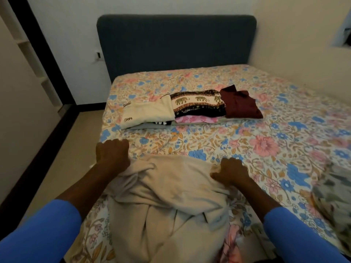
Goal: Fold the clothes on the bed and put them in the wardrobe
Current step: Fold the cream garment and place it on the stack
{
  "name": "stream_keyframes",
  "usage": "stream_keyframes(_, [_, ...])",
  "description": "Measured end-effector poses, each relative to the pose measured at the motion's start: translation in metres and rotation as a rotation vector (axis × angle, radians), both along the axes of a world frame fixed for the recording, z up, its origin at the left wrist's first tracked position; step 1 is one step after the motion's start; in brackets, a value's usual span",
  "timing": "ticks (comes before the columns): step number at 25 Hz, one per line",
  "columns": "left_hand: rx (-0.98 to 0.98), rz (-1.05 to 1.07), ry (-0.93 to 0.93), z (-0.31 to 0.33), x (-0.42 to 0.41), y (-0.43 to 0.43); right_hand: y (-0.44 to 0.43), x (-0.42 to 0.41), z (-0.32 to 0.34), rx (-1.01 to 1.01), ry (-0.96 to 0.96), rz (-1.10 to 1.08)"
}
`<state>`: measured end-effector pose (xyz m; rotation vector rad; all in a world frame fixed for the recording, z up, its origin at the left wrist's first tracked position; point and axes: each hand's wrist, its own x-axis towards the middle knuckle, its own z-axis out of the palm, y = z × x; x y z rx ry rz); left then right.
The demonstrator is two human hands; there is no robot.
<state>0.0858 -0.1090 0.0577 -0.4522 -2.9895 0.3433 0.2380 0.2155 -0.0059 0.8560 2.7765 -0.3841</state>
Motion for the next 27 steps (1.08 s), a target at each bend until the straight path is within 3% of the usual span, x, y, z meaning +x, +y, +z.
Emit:
stream_keyframes(1, [-0.048,-0.060,0.002,-0.014,0.001,0.010,0.005,-0.004,0.001,-0.060,0.055,0.022])
stream_keyframes(3, [0.104,-0.288,0.006,-0.036,0.008,0.035,0.008,-0.012,0.008,-0.274,0.206,0.044])
stream_keyframes(5, [0.437,-0.499,-0.213,-0.045,0.017,0.069,0.004,-0.020,0.019,-0.583,0.433,0.115])
stream_keyframes(7, [0.665,-0.534,-0.519,-0.052,0.017,0.111,-0.005,-0.025,0.028,-0.889,0.690,0.203])
stream_keyframes(10, [0.665,-0.586,-0.522,-0.034,0.002,0.159,-0.010,-0.031,0.031,-1.003,0.922,0.049])
stream_keyframes(11, [0.745,-0.595,-0.454,-0.025,-0.008,0.169,-0.006,-0.030,0.029,-1.065,0.858,-0.069])
stream_keyframes(13, [1.058,-0.545,-0.323,-0.001,-0.036,0.173,0.001,-0.023,0.019,-1.287,0.526,-0.232])
stream_keyframes(15, [1.246,-0.478,-0.266,0.019,-0.063,0.167,-0.001,-0.019,0.008,-1.406,0.259,-0.216])
stream_keyframes(16, [1.213,-0.421,-0.247,0.022,-0.075,0.162,-0.002,-0.022,0.003,-1.411,0.228,-0.218])
stream_keyframes(18, [0.870,-0.217,-0.154,0.011,-0.090,0.147,-0.005,-0.033,-0.002,-1.381,0.282,-0.284])
stream_keyframes(20, [0.538,-0.008,-0.019,-0.006,-0.084,0.127,-0.001,-0.041,-0.004,-1.205,0.350,-0.289])
stream_keyframes(21, [0.420,0.011,0.064,-0.015,-0.074,0.121,0.000,-0.043,-0.005,-1.116,0.364,-0.256])
stream_keyframes(23, [0.371,-0.239,0.134,-0.027,-0.052,0.126,0.000,-0.046,-0.009,-0.987,0.394,-0.159])
stream_keyframes(25, [0.462,-0.636,-0.146,-0.028,-0.031,0.150,-0.006,-0.046,-0.011,-0.980,0.443,-0.031])
stream_keyframes(27, [0.357,-0.811,-0.544,-0.019,-0.018,0.178,-0.007,-0.046,-0.008,-1.012,0.457,0.067])
